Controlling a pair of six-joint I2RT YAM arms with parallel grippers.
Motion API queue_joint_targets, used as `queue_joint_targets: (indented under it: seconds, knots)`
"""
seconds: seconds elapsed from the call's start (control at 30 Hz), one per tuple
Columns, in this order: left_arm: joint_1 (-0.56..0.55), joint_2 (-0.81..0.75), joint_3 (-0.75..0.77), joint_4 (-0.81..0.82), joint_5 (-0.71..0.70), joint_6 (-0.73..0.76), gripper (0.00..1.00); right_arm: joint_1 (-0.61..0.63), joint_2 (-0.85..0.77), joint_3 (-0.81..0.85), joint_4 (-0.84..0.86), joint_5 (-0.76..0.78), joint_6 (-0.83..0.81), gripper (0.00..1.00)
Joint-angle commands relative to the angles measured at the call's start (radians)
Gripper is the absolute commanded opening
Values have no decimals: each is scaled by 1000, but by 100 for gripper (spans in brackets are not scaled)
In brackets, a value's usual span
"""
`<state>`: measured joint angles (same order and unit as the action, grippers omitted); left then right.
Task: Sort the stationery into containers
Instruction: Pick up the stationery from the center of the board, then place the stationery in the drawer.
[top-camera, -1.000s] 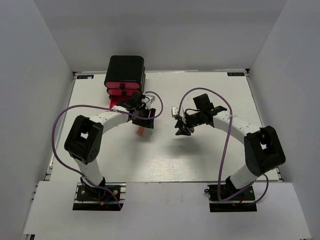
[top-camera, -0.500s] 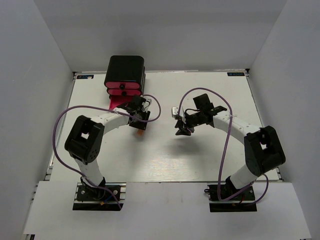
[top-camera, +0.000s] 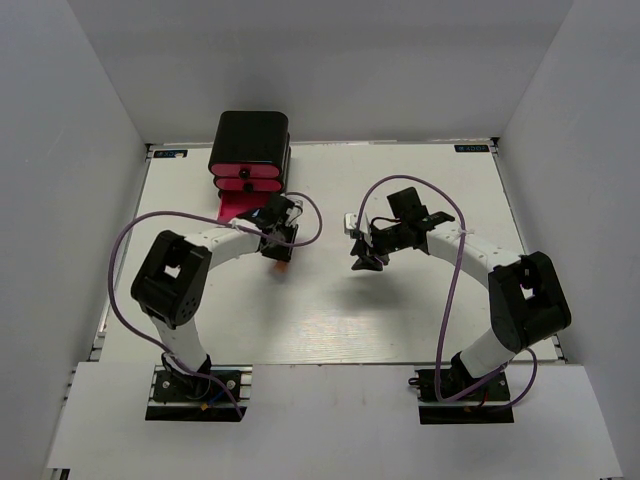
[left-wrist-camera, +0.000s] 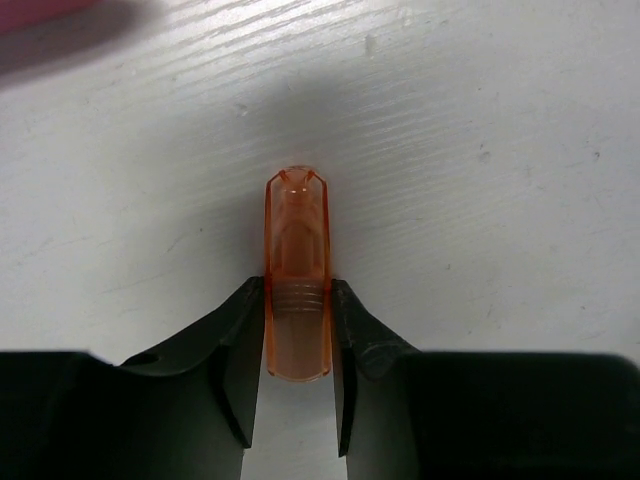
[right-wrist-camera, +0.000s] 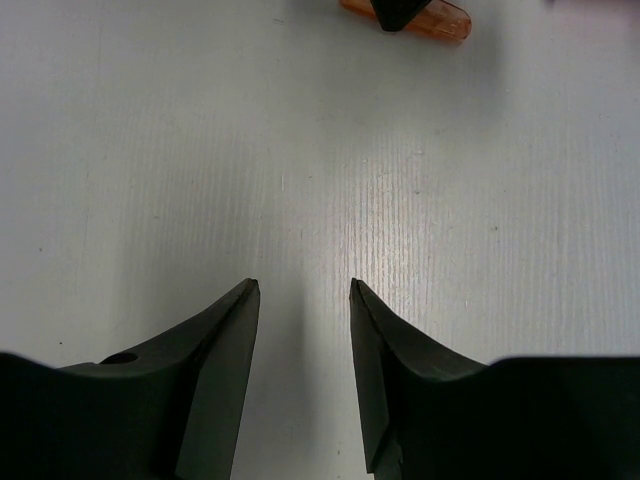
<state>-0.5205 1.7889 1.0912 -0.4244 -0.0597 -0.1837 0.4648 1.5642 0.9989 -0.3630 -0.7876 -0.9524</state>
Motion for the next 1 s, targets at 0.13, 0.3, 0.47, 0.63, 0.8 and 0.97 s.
queue_joint_targets:
  seconds: [0.13,0.3,0.47,0.63,0.8,0.97]
  knots:
    - [122,-207,-97,176,101,-342,5,-5,-33,-20,21,-12,6,48]
    - [212,-295,-157,330,122,-658,0,-9,-41,-31,29,-15,7,48]
    - [261,-326,-206,415,84,-894,0,-9,-47,-36,33,-12,14,48]
    - [293,-336,-275,519,9,-1139,0,-12,-46,-40,39,-15,14,48]
    - [293,-324,-294,605,-78,-1304,2,-12,-47,-39,44,-16,15,48]
    - [293,-249,-254,658,-126,-1356,3,-12,-46,-37,36,-16,14,48]
